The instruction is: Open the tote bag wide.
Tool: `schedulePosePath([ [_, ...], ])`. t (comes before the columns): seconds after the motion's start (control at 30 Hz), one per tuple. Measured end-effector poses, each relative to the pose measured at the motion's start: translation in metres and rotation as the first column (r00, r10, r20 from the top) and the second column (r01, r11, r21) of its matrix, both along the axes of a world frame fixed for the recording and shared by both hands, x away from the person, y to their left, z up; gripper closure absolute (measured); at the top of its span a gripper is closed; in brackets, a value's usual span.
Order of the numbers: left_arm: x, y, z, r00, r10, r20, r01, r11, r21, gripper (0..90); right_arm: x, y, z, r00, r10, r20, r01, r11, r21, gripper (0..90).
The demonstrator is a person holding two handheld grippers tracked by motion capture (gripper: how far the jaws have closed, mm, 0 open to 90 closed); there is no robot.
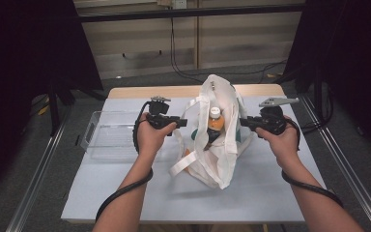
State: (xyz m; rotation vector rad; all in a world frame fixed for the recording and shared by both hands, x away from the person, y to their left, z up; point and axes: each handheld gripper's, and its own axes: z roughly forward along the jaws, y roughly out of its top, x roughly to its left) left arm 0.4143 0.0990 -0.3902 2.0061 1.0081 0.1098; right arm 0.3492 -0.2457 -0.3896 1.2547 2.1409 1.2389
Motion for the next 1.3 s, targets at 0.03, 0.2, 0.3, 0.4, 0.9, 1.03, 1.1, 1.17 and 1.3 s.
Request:
schedulePosePath([
  [0.03,0.001,-0.002,0.002,1.0,0.0,0.007,0.0,1.0,-0.006,57.7,0.0,0.0,0.001,1.0,0.002,0.002,-0.002,1.0,-0.001,80.8],
  [0.2,0.003,-0.01,0.01,0.9995,-0.026,0.019,0.026,0.9996,-0.012,57.4,0.001,0.004,0.003,1.0,0.007,0.002,-0.007,1.0,-0.004,80.8],
  [0.3,0.003,-0.014,0.012,0.9995,-0.012,0.03,0.012,0.9997,-0.022,71.2,0.001,0.004,0.003,1.0,0.005,0.0,-0.005,1.0,-0.001,80.8],
  [0.4,0.003,-0.014,0.012,1.0,0.001,0.001,-0.001,0.9998,-0.02,83.6,0.0,0.003,0.002,1.0,-0.001,-0.003,0.001,1.0,-0.001,80.8],
  [0.9,0.003,0.003,-0.007,0.994,0.061,-0.091,-0.06,0.9982,0.006,87.6,-0.002,-0.018,-0.015,0.9979,-0.057,-0.033,0.057,0.998,0.012,80.9],
  [1.03,0.003,0.003,-0.011,0.9927,0.066,-0.101,-0.065,0.9978,0.013,87.6,-0.002,-0.021,-0.021,0.9969,-0.066,-0.044,0.066,0.998,0.009,80.9],
  [1.1,0.003,0.004,-0.013,0.9927,0.067,-0.1,-0.065,0.9977,0.016,87.6,-0.002,-0.022,-0.024,0.9962,-0.071,-0.05,0.072,0.997,0.01,80.9],
  [1.17,0.002,0.003,-0.014,0.992,0.067,-0.107,-0.065,0.9977,0.015,87.6,-0.002,-0.024,-0.026,0.9954,-0.078,-0.055,0.079,0.997,0.011,80.9],
  [1.3,0.002,0.004,-0.018,0.9912,0.073,-0.111,-0.071,0.9973,0.022,87.6,-0.003,-0.026,-0.03,0.9944,-0.083,-0.065,0.085,0.996,0.016,80.9],
])
